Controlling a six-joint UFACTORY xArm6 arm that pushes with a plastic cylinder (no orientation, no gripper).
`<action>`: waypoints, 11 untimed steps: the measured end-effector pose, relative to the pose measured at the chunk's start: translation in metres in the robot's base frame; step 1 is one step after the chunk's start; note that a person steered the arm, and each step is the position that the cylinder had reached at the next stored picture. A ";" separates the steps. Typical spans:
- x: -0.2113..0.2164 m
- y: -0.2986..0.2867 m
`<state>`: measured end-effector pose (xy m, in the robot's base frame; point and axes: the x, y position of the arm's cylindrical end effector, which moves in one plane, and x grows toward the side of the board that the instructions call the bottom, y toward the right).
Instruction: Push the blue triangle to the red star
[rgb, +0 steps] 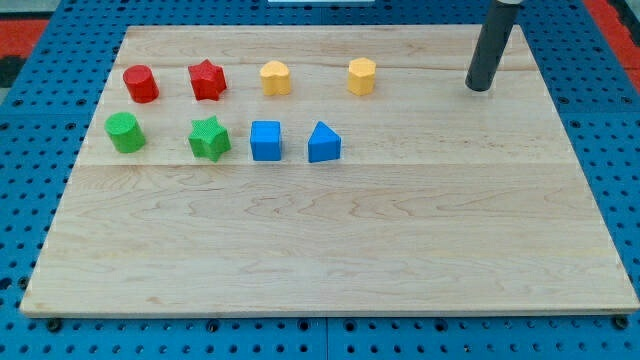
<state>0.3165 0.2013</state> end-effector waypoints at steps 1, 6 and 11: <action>0.002 0.000; 0.052 -0.111; 0.125 -0.192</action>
<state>0.4410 0.0089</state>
